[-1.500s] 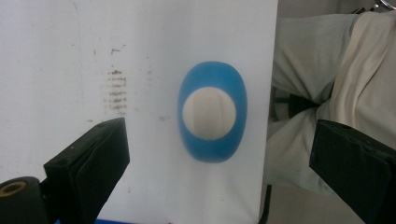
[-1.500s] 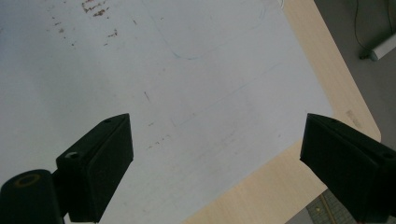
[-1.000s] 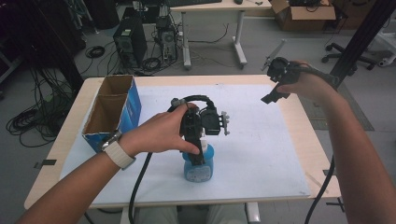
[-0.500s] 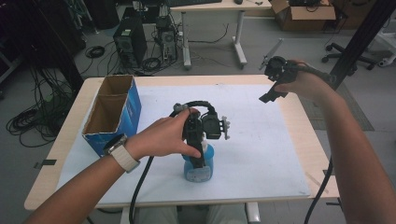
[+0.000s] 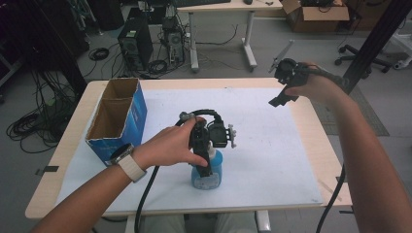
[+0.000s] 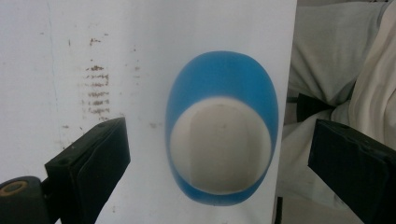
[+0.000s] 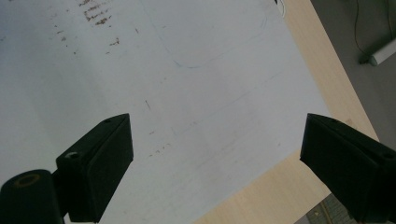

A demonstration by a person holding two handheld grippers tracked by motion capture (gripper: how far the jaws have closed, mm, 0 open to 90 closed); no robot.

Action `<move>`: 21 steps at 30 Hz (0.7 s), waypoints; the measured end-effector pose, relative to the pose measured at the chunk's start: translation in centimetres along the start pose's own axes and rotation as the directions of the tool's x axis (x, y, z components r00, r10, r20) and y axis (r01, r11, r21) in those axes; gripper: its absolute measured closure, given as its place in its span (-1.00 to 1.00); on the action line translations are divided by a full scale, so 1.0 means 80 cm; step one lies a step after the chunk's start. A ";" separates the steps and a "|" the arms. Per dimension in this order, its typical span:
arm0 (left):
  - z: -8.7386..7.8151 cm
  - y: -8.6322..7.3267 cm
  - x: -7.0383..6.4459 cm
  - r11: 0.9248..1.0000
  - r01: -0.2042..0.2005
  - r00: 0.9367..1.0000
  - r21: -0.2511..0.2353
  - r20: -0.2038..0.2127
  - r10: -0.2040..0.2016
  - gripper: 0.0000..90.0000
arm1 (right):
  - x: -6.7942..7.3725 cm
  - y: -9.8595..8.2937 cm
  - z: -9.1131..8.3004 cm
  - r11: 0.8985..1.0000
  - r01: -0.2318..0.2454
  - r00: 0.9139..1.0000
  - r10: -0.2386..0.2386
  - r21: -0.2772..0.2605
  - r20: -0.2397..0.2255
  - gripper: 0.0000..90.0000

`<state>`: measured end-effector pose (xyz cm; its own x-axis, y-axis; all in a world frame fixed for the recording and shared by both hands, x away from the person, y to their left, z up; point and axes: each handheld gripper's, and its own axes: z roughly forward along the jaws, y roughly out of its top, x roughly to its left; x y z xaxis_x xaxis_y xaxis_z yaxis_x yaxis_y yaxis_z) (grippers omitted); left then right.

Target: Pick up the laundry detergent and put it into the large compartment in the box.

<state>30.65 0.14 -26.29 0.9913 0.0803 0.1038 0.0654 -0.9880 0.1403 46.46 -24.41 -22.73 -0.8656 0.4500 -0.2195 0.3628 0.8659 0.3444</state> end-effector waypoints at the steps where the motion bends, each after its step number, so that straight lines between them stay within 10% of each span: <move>1: 0.001 0.000 0.000 1.000 -0.001 1.000 0.001 0.000 0.001 -0.87 | 0.000 0.000 0.000 1.000 0.001 1.000 -0.001 0.000 0.000 -0.80; 21: 0.016 -0.003 0.002 1.000 -0.003 1.000 0.004 0.010 0.003 -0.76 | 0.001 0.005 0.006 1.000 0.005 1.000 -0.005 -0.007 -0.010 -0.80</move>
<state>30.92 0.19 -27.56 0.9926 0.0758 0.0946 0.0625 -0.9887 0.1362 46.75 -23.91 -23.05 -0.8709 0.4432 -0.2126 0.3559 0.8668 0.3493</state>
